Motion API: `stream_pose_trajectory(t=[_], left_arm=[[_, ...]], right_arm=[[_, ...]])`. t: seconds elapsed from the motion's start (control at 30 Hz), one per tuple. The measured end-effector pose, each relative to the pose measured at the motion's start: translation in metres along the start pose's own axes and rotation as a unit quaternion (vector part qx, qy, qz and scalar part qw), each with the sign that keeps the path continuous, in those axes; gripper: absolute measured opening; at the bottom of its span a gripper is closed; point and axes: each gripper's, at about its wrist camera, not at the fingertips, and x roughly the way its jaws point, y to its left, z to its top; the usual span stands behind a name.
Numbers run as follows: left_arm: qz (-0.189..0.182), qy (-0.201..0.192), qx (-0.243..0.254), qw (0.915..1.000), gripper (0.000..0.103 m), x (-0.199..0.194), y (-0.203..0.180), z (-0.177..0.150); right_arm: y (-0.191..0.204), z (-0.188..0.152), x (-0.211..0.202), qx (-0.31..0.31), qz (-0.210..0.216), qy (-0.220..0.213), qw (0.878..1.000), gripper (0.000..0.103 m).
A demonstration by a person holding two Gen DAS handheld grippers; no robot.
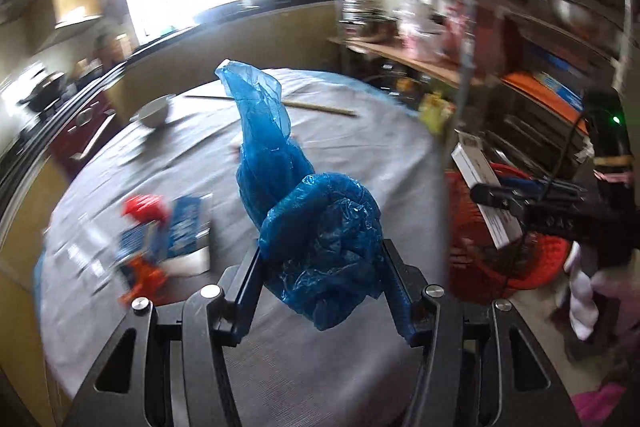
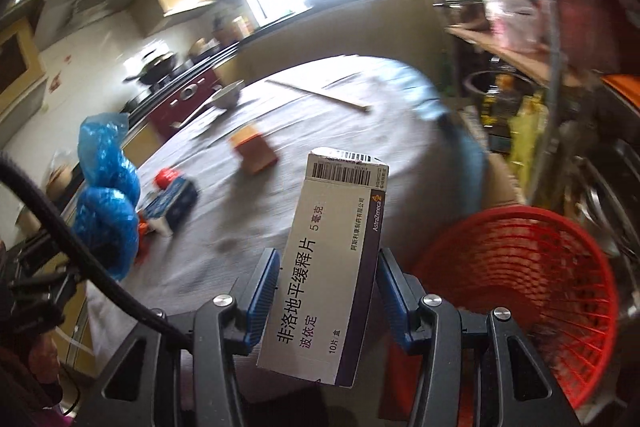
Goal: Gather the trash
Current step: 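Carry blue bag and medicine box to the red basket and release both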
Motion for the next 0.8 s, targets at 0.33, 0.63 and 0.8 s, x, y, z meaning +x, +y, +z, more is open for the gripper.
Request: stream_pose_trajectory(t=[0.33,0.63,0.8], left_arm=[[-0.106,-0.006,0.102,0.9891,0.057,0.038,-0.096,0.047],[-0.198,0.065,0.145,0.9672,0.060,0.089,-0.179,0.059],[-0.211,0.118,0.127,0.9619,0.061,0.117,-0.195,0.055]], right_arm=[[-0.092,-0.006,-0.047,0.071,-0.080,-0.033,0.994,0.052],[-0.169,-0.044,-0.063,0.173,-0.091,-0.009,0.981,0.054],[-0.184,-0.057,-0.055,0.220,-0.058,0.011,0.974,0.055]])
